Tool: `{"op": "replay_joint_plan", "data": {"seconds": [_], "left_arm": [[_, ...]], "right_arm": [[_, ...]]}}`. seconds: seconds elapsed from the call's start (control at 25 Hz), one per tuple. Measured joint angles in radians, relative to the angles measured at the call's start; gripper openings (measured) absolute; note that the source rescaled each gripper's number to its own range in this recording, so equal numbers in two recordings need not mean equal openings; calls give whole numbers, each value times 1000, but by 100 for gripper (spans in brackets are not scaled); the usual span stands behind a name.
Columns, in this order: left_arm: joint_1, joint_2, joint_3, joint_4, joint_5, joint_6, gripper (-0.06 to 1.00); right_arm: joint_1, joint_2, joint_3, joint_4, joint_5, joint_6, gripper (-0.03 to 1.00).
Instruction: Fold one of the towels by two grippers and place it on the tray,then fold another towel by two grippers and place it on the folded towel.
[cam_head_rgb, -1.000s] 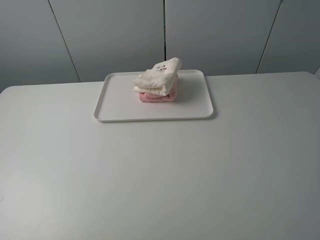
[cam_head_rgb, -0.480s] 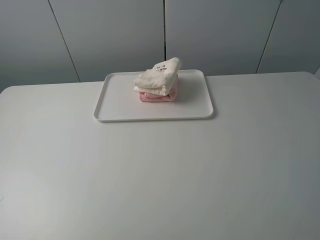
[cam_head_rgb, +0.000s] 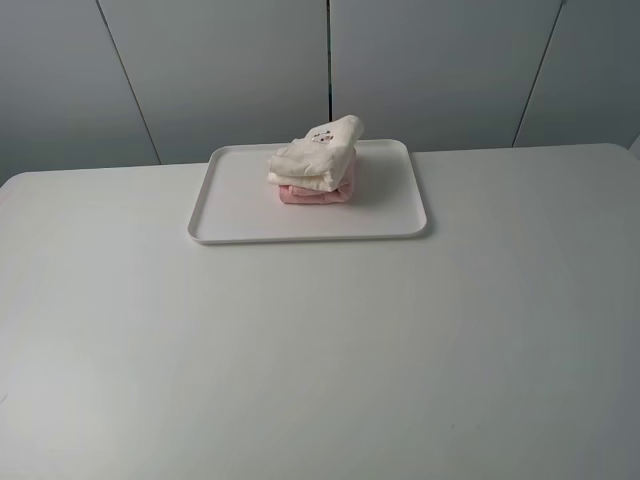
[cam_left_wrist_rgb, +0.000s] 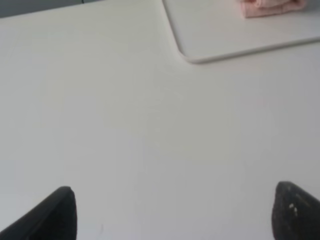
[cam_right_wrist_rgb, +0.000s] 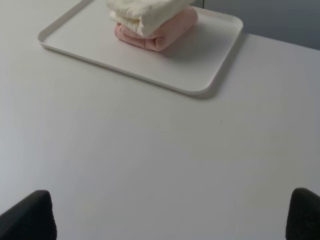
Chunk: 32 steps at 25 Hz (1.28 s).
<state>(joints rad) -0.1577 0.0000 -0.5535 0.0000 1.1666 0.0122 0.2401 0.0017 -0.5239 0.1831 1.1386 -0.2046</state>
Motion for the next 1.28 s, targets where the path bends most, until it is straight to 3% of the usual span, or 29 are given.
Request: {"op": "replay_joint_plan", "data": {"seconds": [0.12, 0.52, 0.68, 0.8, 0.96, 1.28], "left_arm": [[0, 0, 27, -25, -66, -2, 100], [4, 0, 43, -29, -77, -5, 100], [87, 0, 43, -21, -77, -12, 100], [173, 0, 43, -10, -77, -25, 100], [223, 0, 43, -6, -77, -28, 100], [228, 0, 43, 0, -77, -29, 100]], "right_arm": [[0, 0, 10, -10, -22, -27, 99], [0, -2, 10, -11, -27, -34, 99], [-11, -2, 10, -28, -31, -1, 99], [-77, -2, 10, -41, -35, 26, 99], [-249, -2, 10, -43, -35, 42, 99], [-277, -2, 10, -43, -35, 64, 99]]}}
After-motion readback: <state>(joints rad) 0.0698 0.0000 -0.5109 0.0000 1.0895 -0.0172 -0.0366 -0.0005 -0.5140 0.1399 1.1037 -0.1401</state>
